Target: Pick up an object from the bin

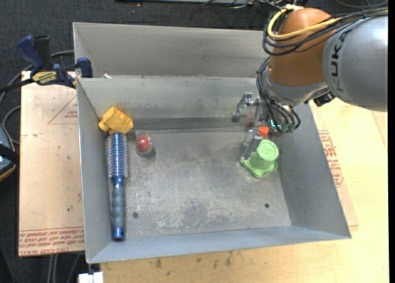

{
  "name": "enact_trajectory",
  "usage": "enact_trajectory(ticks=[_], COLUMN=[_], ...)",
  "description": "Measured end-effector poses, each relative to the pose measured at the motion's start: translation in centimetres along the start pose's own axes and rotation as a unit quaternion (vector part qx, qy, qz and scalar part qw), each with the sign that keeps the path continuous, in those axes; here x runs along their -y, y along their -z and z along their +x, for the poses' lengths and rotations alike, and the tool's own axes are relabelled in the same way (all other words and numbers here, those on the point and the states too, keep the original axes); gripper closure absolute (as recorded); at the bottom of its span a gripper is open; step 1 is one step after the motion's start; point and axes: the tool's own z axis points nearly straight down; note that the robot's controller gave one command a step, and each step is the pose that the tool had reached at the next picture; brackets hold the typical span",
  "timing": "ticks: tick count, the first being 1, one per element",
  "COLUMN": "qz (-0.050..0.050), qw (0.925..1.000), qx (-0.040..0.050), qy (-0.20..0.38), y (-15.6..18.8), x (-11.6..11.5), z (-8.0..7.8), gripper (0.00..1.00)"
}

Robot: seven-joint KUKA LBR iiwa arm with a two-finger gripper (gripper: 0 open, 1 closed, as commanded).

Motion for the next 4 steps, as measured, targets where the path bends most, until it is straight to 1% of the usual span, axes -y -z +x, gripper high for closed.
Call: enact_trajectory(ticks=[1,2,3,4], qz=[0.002,0.002,0.002,0.004], qw=[0.9996,0.9986,0.9986,0.9653], qx=[0.0002,0.0147,0.0149,0.0079], qy=[0.030,0.051,0.052,0.261], y=[-5.5,-9.1,-9.0,15.5], x=[7.9,7.4,7.4,11.1], z=[2.6,2.0,2.0,1.8], gripper=[0.00,0.00,1.00,1.00])
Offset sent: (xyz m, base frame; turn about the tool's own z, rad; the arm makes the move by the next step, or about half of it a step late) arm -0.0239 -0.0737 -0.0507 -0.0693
